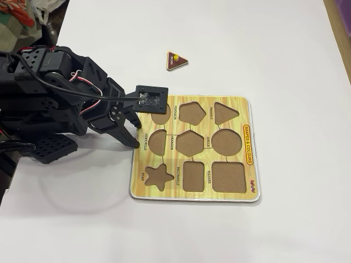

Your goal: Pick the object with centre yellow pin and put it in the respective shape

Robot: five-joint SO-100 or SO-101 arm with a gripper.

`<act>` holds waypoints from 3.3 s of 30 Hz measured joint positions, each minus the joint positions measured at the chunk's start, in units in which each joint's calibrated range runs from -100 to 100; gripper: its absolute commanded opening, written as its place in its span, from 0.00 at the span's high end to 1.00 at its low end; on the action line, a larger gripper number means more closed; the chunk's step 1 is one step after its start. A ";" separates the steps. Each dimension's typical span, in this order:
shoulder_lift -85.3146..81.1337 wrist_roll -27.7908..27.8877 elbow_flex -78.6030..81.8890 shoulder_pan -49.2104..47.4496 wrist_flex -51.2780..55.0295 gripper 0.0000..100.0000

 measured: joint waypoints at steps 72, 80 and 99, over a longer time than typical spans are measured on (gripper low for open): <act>99.57 -22.93 -91.46 -51.73 0.86 0.83; 103.35 -22.93 -93.79 -51.73 0.77 0.83; 108.42 -22.93 -93.79 -50.89 -8.65 0.83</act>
